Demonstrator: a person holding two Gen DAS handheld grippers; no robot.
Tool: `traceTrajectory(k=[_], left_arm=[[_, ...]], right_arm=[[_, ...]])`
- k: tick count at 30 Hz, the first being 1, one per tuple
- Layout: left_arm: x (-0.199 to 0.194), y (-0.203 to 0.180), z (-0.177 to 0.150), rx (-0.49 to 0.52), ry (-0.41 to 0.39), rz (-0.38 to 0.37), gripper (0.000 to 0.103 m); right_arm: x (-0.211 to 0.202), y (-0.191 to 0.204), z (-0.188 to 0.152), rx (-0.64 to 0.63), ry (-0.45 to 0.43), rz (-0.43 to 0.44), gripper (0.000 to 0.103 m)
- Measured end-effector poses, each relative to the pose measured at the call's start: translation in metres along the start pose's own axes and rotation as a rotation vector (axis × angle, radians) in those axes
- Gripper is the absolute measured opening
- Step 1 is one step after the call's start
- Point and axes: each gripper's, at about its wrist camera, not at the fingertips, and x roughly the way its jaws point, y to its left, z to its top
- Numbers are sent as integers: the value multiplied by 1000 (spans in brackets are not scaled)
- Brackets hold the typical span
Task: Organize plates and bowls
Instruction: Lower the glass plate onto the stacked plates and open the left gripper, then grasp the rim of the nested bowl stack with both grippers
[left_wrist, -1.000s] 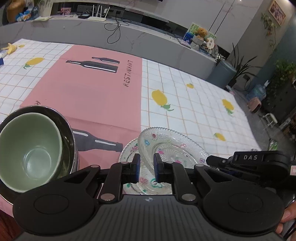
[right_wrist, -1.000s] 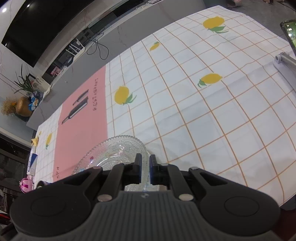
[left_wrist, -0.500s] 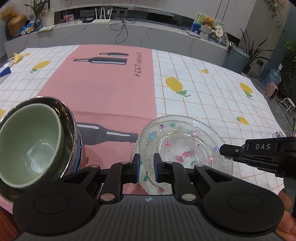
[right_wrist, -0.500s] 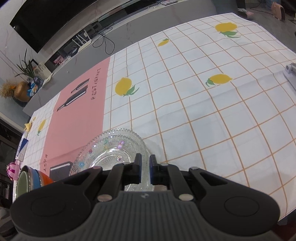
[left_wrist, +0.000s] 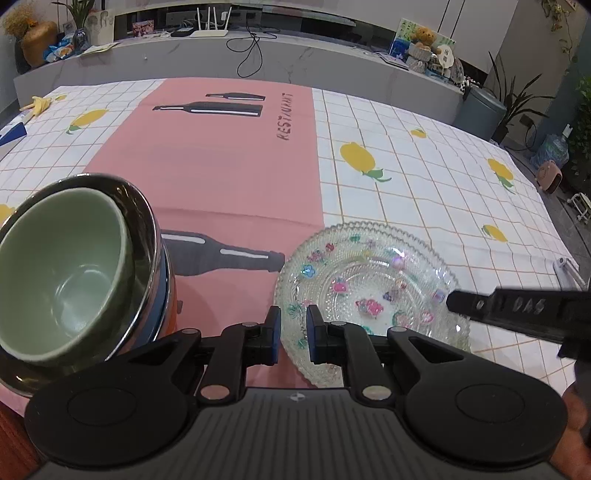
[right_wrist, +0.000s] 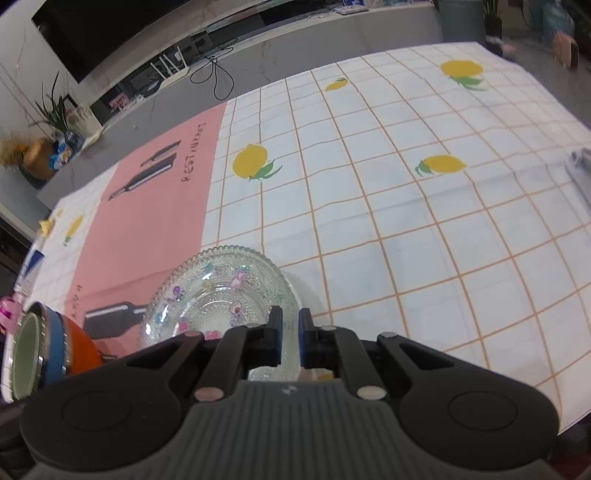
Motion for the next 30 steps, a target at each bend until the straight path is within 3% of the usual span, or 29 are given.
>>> traceTrajectory(k=[4,9,13,18,24,26,30], left_arm=[[-5,0,1,-5,-20,-9,16],[-15,-2,2,-5,-44,-38,27],[-24,-4,4,3,-58,-58,29],[-37,-5,8,30,-87,-81,29],[-55,2,13,51,-117,-103,31],[-63,7,15,56,-135,-104,33],[-81,19,18,70,-186,-98,35]], right_arm=[[0,7,-5,-52,-7,-31,10],[-6,14,-9,-92,-40,-59,11],[-8,18,-10,-123,-50,-91,4],[-9,20,-13,-123,-49,-92,4],[-27,40,-17,-154,-96,-111,12],[-34,48,-19,-157,-110,-95,27],[-48,69,-25,-168,-133,-68,35]])
